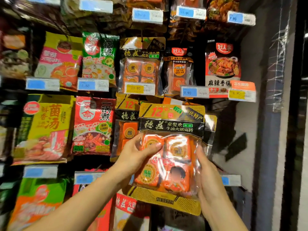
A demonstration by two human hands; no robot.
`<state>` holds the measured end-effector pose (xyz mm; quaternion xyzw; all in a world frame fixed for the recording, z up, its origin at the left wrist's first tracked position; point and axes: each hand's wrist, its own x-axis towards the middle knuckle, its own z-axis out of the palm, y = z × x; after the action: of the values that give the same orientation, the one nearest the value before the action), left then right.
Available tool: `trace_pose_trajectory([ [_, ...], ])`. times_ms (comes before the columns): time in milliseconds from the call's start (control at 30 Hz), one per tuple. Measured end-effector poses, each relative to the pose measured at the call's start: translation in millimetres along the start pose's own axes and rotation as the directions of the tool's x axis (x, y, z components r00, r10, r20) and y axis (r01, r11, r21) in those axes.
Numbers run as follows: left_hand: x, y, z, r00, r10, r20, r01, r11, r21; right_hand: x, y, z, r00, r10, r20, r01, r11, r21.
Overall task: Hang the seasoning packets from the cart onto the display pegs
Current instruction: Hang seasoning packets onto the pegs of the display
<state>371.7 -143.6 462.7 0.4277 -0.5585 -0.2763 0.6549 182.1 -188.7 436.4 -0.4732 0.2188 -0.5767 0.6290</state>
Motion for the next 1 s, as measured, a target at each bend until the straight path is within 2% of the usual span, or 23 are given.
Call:
trace_pose_trajectory([
  [133,-2,0,-19,0.997,-0.018,-0.072,0.011,0.994,-0.106,-2,1,15,0.999,-0.031,0.017,0.032,0.994,-0.105],
  [200,-3,1,-28,0.993,-0.047,-0.113,0.030,0.989,-0.146,-3,5,20,0.999,-0.037,-0.026,0.034,0.991,-0.126],
  [300,0,-1,-38,0.995,-0.024,-0.095,0.008,0.986,-0.167,1,18,21,0.990,-0.069,-0.125,0.054,0.992,-0.115],
  [433,6,9,-51,0.971,0.067,-0.230,-0.084,0.994,-0.066,14,33,10,0.955,-0.104,-0.278,0.083,0.993,-0.089],
  [500,12,15,-65,0.950,0.169,-0.262,-0.153,0.985,0.080,20,33,1,0.935,-0.144,-0.323,0.124,0.989,-0.084],
  [567,20,21,-76,0.946,0.241,-0.218,-0.192,0.956,0.222,21,26,2,0.920,-0.173,-0.353,0.152,0.985,-0.087],
  [667,31,26,-81,0.943,0.298,-0.149,-0.258,0.936,0.237,19,11,7,0.911,-0.199,-0.362,0.166,0.979,-0.120],
  [1000,62,34,-84,0.959,0.207,-0.196,-0.159,0.959,0.232,15,-1,3,0.916,-0.243,-0.321,0.178,0.960,-0.217],
])
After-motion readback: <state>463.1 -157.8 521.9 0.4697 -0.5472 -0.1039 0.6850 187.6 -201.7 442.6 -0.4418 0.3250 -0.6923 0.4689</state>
